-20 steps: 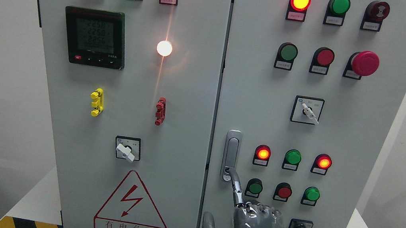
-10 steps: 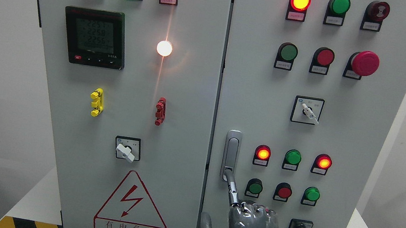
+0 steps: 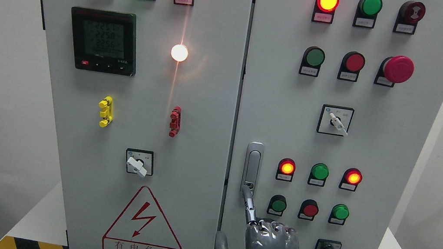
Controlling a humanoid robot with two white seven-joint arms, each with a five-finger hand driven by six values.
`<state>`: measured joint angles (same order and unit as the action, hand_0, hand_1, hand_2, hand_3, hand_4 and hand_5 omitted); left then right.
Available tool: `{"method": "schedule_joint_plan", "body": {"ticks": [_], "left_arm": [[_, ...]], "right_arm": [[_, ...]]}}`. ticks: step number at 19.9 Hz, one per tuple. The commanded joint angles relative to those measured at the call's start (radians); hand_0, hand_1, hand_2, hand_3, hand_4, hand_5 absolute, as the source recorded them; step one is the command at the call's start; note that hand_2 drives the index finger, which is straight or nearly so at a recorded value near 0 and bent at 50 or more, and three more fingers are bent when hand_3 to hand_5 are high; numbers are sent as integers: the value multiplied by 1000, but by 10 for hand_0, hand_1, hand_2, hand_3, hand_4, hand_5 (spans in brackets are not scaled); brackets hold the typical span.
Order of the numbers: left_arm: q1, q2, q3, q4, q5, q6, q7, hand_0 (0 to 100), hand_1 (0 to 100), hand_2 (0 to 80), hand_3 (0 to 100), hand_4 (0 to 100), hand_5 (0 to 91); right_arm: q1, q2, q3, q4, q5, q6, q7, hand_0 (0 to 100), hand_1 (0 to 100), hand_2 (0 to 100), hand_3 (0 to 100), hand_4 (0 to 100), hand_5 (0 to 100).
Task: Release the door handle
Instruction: 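Move the right hand up beside the silver lever handle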
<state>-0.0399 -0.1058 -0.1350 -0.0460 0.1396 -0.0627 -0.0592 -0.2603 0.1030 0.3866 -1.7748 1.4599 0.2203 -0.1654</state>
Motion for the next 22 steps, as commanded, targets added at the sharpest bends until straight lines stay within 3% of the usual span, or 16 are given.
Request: {"method": "schedule_joint_plan", "body": {"ticks": [1, 22], "left_arm": [[0, 0, 0, 0, 0, 0, -1, 120, 556, 0, 0, 0, 0], [0, 0, 0, 0, 0, 0, -1, 120, 556, 0, 0, 0, 0]], "right_arm": [[-19, 7, 5, 38, 2, 8, 1, 404, 350, 0, 1000, 1000, 1000], [-33, 6, -8, 63, 2, 28, 3, 406, 348, 6, 1000, 1000, 1000]]}}
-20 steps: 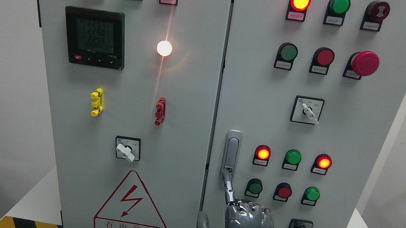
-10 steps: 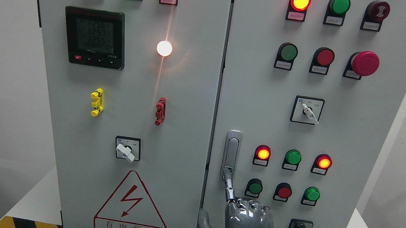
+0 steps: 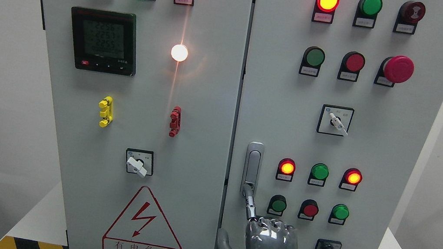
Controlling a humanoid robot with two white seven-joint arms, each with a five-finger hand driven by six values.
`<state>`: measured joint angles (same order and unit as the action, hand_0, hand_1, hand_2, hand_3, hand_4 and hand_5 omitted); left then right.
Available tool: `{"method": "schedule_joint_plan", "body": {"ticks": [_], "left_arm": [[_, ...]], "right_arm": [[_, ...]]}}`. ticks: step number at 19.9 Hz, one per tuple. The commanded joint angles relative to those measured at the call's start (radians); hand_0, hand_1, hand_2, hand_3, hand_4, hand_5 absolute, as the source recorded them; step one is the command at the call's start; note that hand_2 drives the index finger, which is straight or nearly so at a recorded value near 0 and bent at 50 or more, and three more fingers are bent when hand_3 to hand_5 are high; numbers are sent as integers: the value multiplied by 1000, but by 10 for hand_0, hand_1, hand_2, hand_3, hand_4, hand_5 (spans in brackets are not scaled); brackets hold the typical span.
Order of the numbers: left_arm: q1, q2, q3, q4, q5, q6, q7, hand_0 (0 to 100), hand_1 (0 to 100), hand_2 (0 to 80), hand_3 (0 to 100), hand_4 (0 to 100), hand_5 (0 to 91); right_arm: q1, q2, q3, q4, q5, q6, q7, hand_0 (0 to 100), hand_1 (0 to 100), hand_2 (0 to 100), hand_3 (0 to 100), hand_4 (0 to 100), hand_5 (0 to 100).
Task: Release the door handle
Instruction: 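Move the right hand up beside the silver lever handle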
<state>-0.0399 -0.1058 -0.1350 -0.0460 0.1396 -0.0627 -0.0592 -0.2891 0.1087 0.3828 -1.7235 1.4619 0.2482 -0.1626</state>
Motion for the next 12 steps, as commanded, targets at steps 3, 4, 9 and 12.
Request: {"method": "schedule_joint_plan", "body": {"ticks": [3, 4, 9, 12], "left_arm": [[0, 0, 0, 0, 0, 0, -1, 120, 556, 0, 0, 0, 0], [0, 0, 0, 0, 0, 0, -1, 120, 556, 0, 0, 0, 0], [0, 0, 0, 0, 0, 0, -1, 120, 556, 0, 0, 0, 0], [0, 0, 0, 0, 0, 0, -1, 120, 556, 0, 0, 0, 0]], "right_arm": [[-4, 0, -4, 12, 0, 0, 2, 406, 348, 8, 1000, 1000, 1000], [-7, 0, -4, 12, 0, 0, 3, 406, 348, 8, 1000, 1000, 1000], [-7, 0, -4, 13, 0, 16, 8, 407, 347, 15, 1000, 1000, 1000], [-7, 0, -4, 16, 0, 19, 8, 407, 347, 18, 1000, 1000, 1000]]}}
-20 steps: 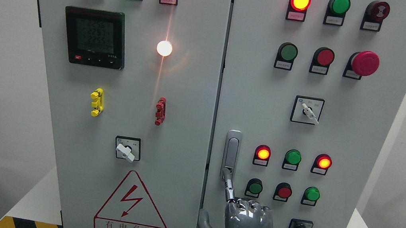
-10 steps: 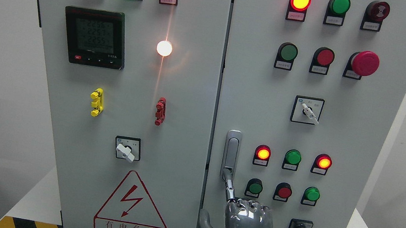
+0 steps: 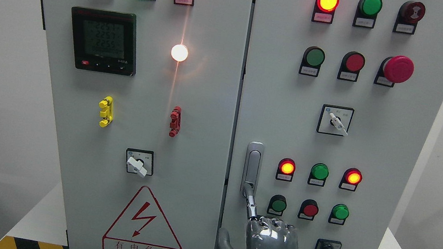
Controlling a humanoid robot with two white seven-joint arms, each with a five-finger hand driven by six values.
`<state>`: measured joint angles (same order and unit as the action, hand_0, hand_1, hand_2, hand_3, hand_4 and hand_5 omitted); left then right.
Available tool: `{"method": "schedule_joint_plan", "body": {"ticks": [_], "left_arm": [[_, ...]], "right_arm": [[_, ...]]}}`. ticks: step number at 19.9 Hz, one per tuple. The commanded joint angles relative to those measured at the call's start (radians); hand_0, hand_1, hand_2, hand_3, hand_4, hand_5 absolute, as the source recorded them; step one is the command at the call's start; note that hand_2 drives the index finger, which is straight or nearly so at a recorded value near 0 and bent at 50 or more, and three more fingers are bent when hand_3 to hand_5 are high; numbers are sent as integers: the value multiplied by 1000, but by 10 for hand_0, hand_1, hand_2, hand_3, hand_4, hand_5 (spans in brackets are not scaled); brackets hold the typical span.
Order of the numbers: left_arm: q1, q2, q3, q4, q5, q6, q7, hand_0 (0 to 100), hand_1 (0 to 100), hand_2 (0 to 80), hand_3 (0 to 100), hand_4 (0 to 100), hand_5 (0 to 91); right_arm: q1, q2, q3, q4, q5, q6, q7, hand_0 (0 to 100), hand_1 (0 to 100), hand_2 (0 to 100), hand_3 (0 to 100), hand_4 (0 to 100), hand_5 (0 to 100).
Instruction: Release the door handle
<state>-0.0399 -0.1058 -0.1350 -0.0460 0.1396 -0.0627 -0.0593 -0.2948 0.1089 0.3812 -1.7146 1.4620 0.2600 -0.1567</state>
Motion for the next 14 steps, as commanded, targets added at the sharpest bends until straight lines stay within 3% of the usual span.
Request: {"method": "schedule_joint_plan", "body": {"ticks": [1, 14], "left_arm": [[0, 0, 0, 0, 0, 0, -1, 120, 556, 0, 0, 0, 0], [0, 0, 0, 0, 0, 0, -1, 120, 556, 0, 0, 0, 0]], "right_arm": [[-1, 0, -2, 7, 0, 7, 2, 407, 347, 18, 1000, 1000, 1000], [-4, 0, -2, 21, 0, 7, 3, 409, 347, 26, 1000, 1000, 1000]]}}
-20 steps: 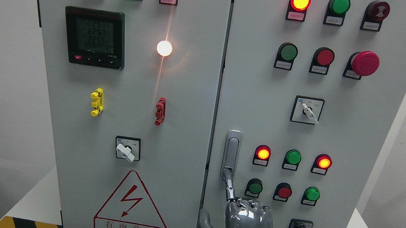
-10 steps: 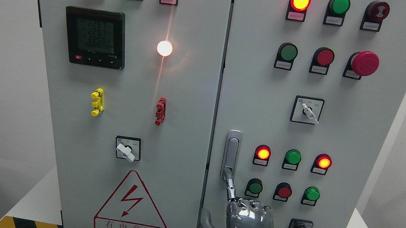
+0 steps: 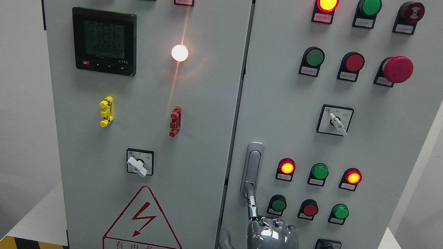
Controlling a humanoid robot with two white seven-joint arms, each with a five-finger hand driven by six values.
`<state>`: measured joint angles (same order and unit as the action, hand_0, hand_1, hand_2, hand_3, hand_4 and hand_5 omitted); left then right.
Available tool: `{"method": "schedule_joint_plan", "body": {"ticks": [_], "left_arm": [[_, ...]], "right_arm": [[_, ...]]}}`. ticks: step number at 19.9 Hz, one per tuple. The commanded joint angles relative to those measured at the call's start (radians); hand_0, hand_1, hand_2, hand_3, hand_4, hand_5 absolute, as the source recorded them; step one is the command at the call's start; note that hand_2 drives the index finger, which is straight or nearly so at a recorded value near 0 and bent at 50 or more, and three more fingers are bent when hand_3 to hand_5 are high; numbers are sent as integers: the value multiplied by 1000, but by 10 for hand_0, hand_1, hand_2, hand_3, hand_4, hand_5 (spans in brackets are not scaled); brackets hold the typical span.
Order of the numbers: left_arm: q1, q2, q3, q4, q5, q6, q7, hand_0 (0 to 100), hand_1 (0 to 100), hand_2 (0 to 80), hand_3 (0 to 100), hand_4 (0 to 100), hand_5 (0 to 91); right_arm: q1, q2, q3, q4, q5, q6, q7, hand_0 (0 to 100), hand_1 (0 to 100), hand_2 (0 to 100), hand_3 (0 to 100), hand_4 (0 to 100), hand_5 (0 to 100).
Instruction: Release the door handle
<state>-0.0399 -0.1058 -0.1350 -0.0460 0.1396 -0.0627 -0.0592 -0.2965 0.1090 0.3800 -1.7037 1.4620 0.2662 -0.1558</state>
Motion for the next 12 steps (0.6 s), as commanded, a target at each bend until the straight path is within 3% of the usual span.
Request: {"method": "schedule_joint_plan", "body": {"ticks": [1, 12], "left_arm": [[0, 0, 0, 0, 0, 0, -1, 120, 556, 0, 0, 0, 0], [0, 0, 0, 0, 0, 0, -1, 120, 556, 0, 0, 0, 0]], "right_arm": [[-3, 0, -1, 12, 0, 1, 2, 409, 347, 26, 1000, 1000, 1000], [-1, 1, 0, 18, 0, 2, 2, 410, 347, 36, 1000, 1000, 1000]]}}
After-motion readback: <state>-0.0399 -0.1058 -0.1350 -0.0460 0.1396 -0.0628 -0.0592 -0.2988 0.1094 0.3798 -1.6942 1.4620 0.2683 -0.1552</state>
